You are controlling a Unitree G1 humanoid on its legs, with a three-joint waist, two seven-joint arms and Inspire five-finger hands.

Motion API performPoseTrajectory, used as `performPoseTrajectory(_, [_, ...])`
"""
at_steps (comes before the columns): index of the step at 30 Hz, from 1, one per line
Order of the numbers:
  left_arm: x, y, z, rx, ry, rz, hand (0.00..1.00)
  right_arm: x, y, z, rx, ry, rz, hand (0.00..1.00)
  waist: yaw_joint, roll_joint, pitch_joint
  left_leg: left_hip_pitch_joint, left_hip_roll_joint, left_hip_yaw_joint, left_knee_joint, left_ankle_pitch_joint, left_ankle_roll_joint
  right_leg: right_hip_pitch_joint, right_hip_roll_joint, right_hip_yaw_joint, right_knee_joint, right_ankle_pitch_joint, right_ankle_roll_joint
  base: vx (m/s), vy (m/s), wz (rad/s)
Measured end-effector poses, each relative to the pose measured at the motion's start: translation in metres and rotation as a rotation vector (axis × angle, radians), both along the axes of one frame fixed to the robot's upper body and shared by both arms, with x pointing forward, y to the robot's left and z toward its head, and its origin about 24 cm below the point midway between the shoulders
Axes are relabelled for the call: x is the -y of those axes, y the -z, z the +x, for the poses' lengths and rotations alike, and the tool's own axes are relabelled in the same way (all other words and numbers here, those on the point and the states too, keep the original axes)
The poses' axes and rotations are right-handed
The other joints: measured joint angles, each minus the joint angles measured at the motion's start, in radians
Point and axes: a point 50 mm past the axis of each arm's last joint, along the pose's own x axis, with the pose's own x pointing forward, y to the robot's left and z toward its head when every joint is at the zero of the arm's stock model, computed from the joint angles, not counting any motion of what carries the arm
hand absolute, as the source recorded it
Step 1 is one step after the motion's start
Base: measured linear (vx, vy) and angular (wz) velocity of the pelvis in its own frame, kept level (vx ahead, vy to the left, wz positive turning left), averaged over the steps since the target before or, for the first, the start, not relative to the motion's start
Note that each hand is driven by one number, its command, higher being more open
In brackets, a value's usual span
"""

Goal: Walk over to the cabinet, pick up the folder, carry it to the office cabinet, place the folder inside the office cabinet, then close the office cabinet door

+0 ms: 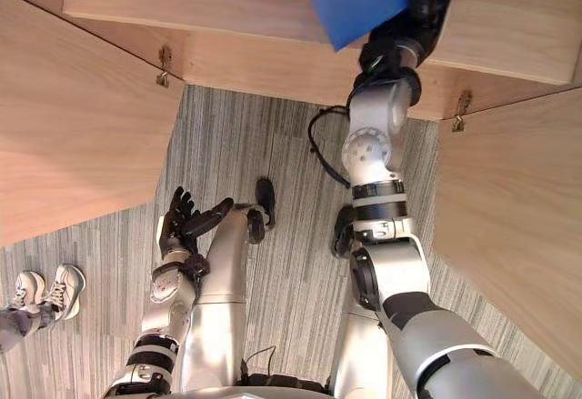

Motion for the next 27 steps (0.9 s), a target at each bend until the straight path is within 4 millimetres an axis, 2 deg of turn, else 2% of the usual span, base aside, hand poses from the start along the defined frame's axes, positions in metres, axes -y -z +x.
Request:
performPoseTrajectory(1, [0.001, 0.0, 0.0, 0.0, 0.0, -0.001, 1.0, 0.002, -0.004, 0.0, 0.008, 0.004, 0.022, 1.0, 0.002, 0.0, 0.0, 0.0, -0.001, -0.001, -0.001, 0.001, -0.001, 0.0, -0.001, -0.001, 0.001, -0.001, -0.001, 0.01, -0.044, 0.09])
performPoseTrajectory(4, [0.007, -0.001, 0.001, 0.001, 0.008, -0.001, 1.0, 0.015, -0.016, 0.003, 0.011, 0.009, 0.164, 1.0, 0.008, 0.0, 0.0, 0.0, -0.008, -0.006, -0.007, 0.003, -0.004, 0.0, -0.006, -0.006, 0.004, -0.008, -0.005, 0.01, -0.032, 0.08])
performPoseTrajectory(7, [0.009, -0.002, 0.001, 0.002, 0.01, 0.0, 1.0, 0.023, -0.025, 0.002, 0.019, 0.007, 0.233, 1.0, 0.009, 0.0, 0.0, -0.001, -0.016, -0.011, -0.018, 0.009, -0.008, 0.0, -0.014, -0.014, 0.002, -0.01, -0.006, 0.0, -0.027, 0.11])
performPoseTrajectory(10, [0.011, -0.003, 0.002, 0.006, 0.017, -0.001, 1.0, 0.033, -0.031, 0.002, 0.021, 0.035, 0.23, 1.0, 0.008, 0.001, -0.001, -0.001, -0.025, -0.019, -0.036, 0.022, -0.009, 0.003, -0.021, -0.025, -0.006, -0.01, -0.006, -0.01, -0.021, 0.13])
performPoseTrajectory(13, [0.011, -0.003, 0.002, 0.006, 0.018, -0.001, 1.0, 0.035, -0.031, 0.003, 0.013, 0.039, 0.221, 1.0, 0.007, 0.001, -0.002, 0.0, -0.025, -0.023, -0.037, 0.024, -0.011, 0.007, -0.022, -0.03, -0.009, -0.01, -0.006, -0.01, -0.007, 0.03])
performPoseTrajectory(18, [0.011, -0.001, 0.001, 0.001, 0.018, -0.001, 1.0, 0.034, -0.027, 0.007, -0.029, 0.049, 0.129, 1.0, 0.003, 0.0, -0.002, 0.012, -0.025, -0.022, -0.041, 0.025, -0.011, 0.023, -0.022, -0.032, -0.016, -0.01, -0.006, 0.0, 0.0, 0.0])
performPoseTrajectory(23, [0.008, 0.003, 0.0, -0.021, 0.014, 0.006, 1.0, 0.024, -0.025, 0.008, -0.043, 0.079, -0.03, 1.0, -0.007, 0.0, -0.003, 0.028, -0.02, -0.013, -0.047, 0.024, -0.011, 0.039, -0.021, -0.033, -0.027, -0.01, -0.006, 0.0, 0.0, 0.0])
performPoseTrajectory(27, [0.006, 0.005, -0.001, -0.029, 0.013, 0.012, 1.0, 0.024, -0.022, 0.008, -0.042, 0.115, -0.161, 1.0, -0.01, 0.0, -0.003, 0.029, -0.012, -0.003, -0.047, 0.024, -0.01, 0.04, -0.02, -0.033, -0.03, -0.01, -0.006, 0.0, 0.0, 0.0])
